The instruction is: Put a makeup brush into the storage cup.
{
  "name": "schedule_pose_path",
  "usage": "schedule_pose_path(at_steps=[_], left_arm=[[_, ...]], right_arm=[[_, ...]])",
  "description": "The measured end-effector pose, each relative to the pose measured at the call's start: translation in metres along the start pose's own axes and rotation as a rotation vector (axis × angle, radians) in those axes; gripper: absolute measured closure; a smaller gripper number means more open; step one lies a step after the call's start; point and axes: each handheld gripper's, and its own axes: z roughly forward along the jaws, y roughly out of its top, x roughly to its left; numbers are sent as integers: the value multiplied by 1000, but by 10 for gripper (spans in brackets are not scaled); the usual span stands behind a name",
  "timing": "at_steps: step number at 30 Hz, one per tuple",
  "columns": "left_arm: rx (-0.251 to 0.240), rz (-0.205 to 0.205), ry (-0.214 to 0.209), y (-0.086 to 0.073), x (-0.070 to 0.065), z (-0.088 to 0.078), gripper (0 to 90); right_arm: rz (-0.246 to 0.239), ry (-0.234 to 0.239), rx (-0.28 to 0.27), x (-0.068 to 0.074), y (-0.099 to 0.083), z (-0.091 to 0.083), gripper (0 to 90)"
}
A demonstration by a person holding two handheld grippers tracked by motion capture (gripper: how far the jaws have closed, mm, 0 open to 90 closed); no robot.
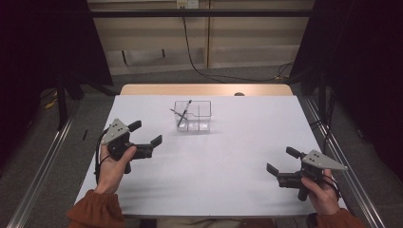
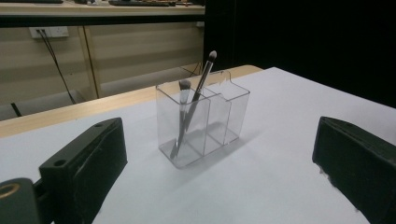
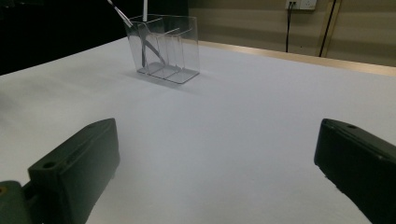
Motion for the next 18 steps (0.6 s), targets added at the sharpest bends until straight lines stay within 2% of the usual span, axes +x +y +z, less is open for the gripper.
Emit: schedule_pose_path(at_steps=[3,5,8,11,13,18], left_arm=[[4,20,26,-3,-6,-6,24],[-6,13,29,-8,-7,-12,23],[5,18,40,-16,-7,-20,22],[15,0,33,-24,-9,-27,20],[16,14,42,-27,-10,-31,22],[17,2,65,-34,-8,-39,22]], right_arm=[[3,-2,2,0,0,1,0],[-2,0,1,0,0,0,0],[0,-1,-1,1,0,-1,0],[0,0,0,0,0,0,0],[-2,1,1,1,0,0,0],[-3,2,-2,2,0,-1,0]])
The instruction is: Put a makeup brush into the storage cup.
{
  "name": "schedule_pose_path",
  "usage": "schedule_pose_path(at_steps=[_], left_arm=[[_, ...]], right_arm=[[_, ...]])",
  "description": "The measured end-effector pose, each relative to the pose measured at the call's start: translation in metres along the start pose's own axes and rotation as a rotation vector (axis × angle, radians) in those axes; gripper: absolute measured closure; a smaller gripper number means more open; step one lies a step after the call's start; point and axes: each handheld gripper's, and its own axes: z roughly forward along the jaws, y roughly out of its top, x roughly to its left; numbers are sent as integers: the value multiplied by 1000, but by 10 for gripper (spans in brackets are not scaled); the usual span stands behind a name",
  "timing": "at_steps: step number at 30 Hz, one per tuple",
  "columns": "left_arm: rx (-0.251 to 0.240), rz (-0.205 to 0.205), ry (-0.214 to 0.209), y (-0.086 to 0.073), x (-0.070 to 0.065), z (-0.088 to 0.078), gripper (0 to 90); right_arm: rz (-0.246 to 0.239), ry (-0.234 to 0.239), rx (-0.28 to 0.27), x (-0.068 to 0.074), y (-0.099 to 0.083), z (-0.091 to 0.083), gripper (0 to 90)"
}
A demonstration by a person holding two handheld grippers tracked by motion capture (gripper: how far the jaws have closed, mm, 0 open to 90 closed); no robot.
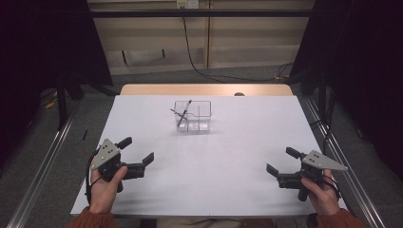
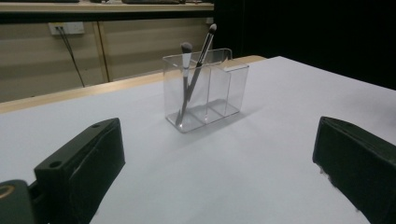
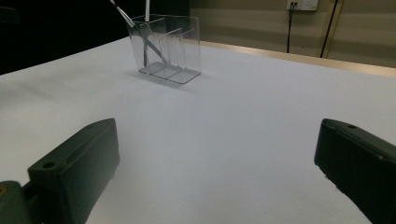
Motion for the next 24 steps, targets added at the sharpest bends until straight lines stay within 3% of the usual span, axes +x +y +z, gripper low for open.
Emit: schedule_pose_path(at_steps=[8,14,24], left_arm=[[4,9,42,-12,1,-11,22],[16,-11,22,-20,-2,-18,29],[6,-29,43,-22,0,-28,29]], right_arm=[[-4,1,3,0,0,0,0],[1,-3,-3,0,0,-1,0],[1,-17,-18,1,1,-5,0]])
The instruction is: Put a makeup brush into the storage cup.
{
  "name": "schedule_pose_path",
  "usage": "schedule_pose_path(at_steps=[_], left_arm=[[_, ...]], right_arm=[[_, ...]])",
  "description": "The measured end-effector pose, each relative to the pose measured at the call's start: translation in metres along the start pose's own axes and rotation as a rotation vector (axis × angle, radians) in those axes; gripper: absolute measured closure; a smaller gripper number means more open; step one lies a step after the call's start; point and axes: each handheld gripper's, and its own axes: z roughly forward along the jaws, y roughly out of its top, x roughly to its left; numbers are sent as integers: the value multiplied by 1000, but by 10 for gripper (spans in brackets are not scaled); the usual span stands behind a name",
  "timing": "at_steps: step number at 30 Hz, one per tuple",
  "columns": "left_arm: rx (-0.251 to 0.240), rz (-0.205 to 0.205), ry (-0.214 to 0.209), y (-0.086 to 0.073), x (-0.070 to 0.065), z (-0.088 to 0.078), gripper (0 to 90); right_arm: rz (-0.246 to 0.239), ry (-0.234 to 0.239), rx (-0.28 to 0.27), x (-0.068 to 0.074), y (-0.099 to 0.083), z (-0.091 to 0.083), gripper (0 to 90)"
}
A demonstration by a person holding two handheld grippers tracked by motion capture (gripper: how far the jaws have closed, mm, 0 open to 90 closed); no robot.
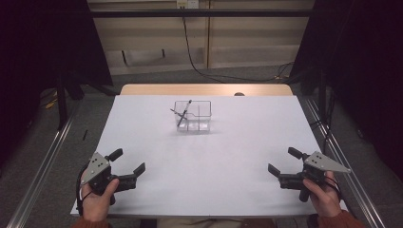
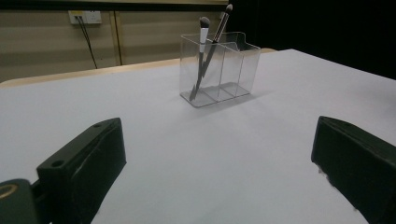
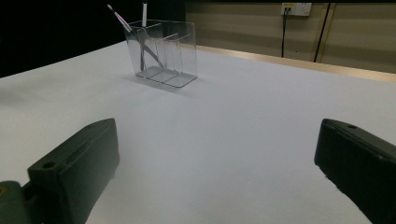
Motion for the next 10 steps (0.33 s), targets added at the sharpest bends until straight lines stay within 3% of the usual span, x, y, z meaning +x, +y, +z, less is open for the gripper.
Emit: schedule_pose_path(at_steps=[10], left_arm=[[3,5,-2,1,3,0,28]], right_arm=[[-10,4,5,0,0,0,0]])
